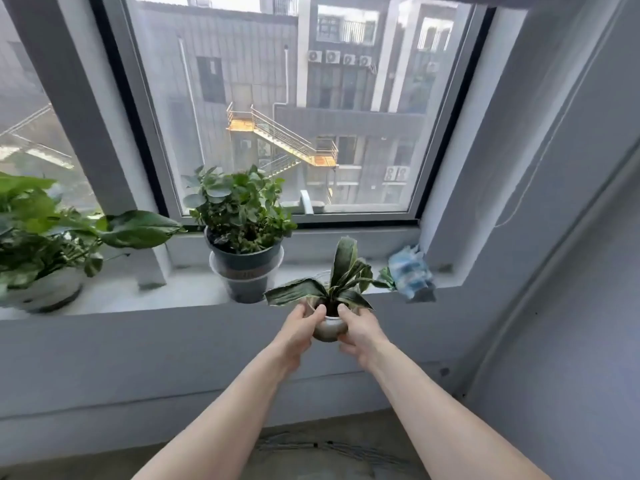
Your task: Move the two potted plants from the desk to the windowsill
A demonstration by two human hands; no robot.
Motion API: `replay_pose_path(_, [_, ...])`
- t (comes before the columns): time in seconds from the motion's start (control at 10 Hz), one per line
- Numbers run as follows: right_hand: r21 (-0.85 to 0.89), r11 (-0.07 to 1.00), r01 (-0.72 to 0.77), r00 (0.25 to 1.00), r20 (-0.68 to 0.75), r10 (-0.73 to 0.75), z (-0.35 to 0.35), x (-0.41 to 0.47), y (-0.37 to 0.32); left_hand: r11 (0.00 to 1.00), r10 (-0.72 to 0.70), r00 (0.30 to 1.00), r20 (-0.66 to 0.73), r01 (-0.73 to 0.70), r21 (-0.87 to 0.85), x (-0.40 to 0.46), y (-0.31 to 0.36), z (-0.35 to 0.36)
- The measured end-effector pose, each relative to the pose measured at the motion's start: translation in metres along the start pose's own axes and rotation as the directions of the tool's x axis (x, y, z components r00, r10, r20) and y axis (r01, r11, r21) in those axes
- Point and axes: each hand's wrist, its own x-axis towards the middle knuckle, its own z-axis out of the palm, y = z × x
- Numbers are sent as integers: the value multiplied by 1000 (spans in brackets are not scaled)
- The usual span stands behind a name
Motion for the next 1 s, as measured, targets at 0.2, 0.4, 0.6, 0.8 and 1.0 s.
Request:
replay_pose_path(0.2, [57,998,12,1000,-24,-11,-17,62,-47,998,-14,999,48,11,57,75,43,21])
replay_pose_path(0.4, [46,999,-16,999,-36,17,-27,110,-66,997,-60,998,24,59,49,125,59,35])
replay_pose_path(0.6, [24,998,-59,998,3,59,-29,138,-70,994,-105,994,-29,105,4,145,63,40])
replay_pose_path(0.8, [-2,998,-70,997,36,71,-29,146,-75,992,-127,990,-62,127,5,153,64,41])
replay_pose_path(1.0, [-52,996,-76,997,25,77,-31,140,-78,992,-122,988,-97,125,34,147,67,45])
